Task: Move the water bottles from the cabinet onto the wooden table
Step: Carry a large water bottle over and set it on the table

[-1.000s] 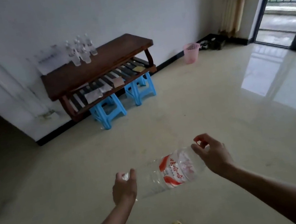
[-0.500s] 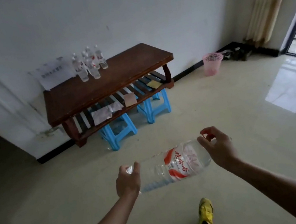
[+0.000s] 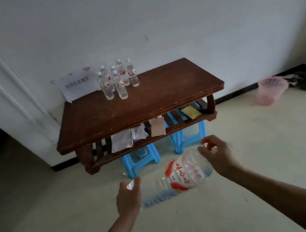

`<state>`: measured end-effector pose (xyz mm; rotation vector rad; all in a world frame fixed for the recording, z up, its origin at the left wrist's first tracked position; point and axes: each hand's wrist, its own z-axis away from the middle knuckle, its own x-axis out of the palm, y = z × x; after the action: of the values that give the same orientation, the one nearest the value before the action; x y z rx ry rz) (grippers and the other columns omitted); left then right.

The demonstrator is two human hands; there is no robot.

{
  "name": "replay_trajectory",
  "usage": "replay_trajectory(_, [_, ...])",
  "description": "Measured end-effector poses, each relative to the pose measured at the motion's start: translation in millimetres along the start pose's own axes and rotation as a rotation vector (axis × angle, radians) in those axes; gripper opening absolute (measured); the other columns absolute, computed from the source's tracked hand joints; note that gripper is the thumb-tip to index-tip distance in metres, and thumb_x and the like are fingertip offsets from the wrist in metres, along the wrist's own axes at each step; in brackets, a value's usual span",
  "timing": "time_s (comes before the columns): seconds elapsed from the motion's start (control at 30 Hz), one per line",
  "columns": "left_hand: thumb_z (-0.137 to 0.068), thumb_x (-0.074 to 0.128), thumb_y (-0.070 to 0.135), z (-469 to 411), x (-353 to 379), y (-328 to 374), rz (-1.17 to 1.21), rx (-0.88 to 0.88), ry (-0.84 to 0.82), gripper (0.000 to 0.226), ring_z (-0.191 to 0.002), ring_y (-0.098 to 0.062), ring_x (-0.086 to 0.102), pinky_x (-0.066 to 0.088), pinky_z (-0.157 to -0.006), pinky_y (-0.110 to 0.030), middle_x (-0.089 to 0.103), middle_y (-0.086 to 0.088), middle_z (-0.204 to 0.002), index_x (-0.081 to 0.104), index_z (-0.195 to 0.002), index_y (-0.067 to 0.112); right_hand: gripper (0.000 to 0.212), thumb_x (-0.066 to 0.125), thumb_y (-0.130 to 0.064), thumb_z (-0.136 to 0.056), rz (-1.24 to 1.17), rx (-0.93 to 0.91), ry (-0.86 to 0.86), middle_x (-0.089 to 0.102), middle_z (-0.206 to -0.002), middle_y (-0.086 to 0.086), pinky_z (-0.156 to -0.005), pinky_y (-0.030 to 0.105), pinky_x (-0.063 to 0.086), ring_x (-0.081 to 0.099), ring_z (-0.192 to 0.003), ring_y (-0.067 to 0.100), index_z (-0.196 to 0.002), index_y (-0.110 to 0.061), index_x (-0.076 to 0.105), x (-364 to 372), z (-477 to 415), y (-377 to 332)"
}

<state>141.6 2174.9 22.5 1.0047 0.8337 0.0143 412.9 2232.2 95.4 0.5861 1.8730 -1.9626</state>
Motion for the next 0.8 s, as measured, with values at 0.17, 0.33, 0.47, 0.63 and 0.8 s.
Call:
replay_trajectory(0.17, [-0.09,0.054,0.054,-97,29,37,-0.011,-0.042,0.015,0.056,-0.111,-0.033,0.058,0.043,-0.087,-0.037,0.064,-0.014,-0.12,0.058,-0.121,0.008,0.016,0.063,-0.034,-0.089,0.026,-0.037,-0.028,0.061,-0.091,-0.006,-0.065,0.023,0.05,0.06,-0.082,0.009,-0.101,-0.027,0.056,34,-110,-6])
replay_trajectory(0.33, [-0.082,0.05,0.067,-218,60,100,0.0,0.011,-0.042,0.07,-0.115,-0.03,0.058,0.045,-0.091,-0.037,0.062,-0.01,-0.127,0.058,-0.126,0.013,0.012,0.067,-0.032,-0.087,0.048,-0.068,0.019,0.058,-0.082,-0.017,-0.058,0.013,0.04,0.057,-0.076,0.001,-0.093,-0.025,0.059,60,-233,-32])
replay_trajectory(0.47, [-0.079,0.049,0.067,-304,75,172,0.037,0.072,-0.061,0.071,-0.108,-0.031,0.059,0.044,-0.086,-0.035,0.065,-0.013,-0.117,0.058,-0.119,0.01,0.014,0.07,-0.029,-0.085,0.023,-0.059,0.115,0.061,-0.081,-0.013,-0.057,0.014,0.037,0.056,-0.075,0.0,-0.095,-0.023,0.061,63,-324,-67])
replay_trajectory(0.63, [-0.087,0.055,0.059,-387,104,241,-0.005,0.107,-0.097,0.06,-0.112,-0.033,0.058,0.042,-0.089,-0.035,0.065,-0.015,-0.117,0.058,-0.121,0.01,0.019,0.071,-0.034,-0.083,0.029,-0.022,0.203,0.063,-0.082,-0.011,-0.057,0.019,0.042,0.06,-0.076,0.005,-0.097,-0.025,0.061,60,-415,-72])
replay_trajectory(0.8, [-0.09,0.054,0.055,-457,150,297,0.009,0.125,-0.14,0.057,-0.112,-0.03,0.058,0.042,-0.089,-0.035,0.064,-0.012,-0.118,0.057,-0.122,0.008,0.02,0.07,-0.032,-0.085,0.022,-0.033,0.204,0.062,-0.085,-0.012,-0.058,0.017,0.043,0.059,-0.077,0.003,-0.099,-0.023,0.06,54,-512,-77])
